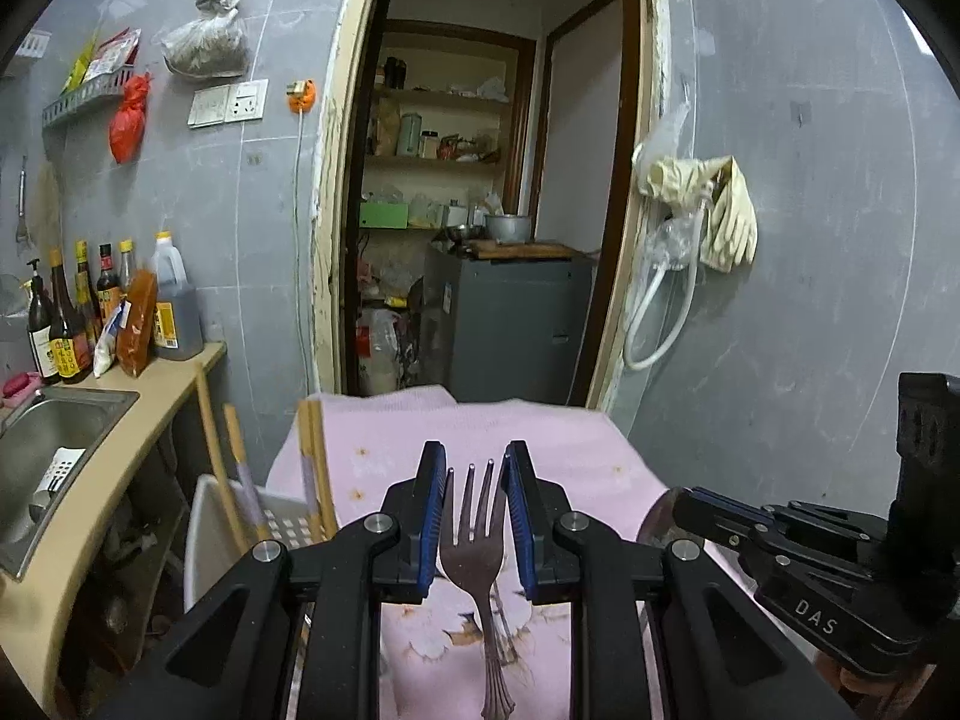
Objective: Organize utensils
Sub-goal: 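Lift the fork and spoon and carry them over the white holder, then lower the fork and spoon into the white holder and open both tools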
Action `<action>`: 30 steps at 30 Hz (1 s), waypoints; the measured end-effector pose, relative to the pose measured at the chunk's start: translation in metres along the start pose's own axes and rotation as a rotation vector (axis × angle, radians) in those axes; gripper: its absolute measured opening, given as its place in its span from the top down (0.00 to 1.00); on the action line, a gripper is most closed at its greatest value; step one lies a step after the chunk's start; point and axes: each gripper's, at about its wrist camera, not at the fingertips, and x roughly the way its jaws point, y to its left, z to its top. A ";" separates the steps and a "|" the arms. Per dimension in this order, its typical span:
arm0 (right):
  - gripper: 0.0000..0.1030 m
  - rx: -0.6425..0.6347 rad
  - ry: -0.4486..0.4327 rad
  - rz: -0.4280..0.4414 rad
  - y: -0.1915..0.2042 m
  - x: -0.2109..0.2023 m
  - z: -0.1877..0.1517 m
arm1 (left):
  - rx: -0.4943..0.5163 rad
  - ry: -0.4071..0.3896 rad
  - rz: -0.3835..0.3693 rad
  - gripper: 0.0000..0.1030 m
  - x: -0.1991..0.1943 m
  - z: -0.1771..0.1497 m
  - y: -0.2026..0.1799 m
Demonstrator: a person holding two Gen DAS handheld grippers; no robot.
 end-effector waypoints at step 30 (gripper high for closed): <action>0.98 -0.324 -0.259 -0.028 0.144 0.032 0.094 | -0.021 -0.176 0.078 0.81 -0.038 0.051 0.095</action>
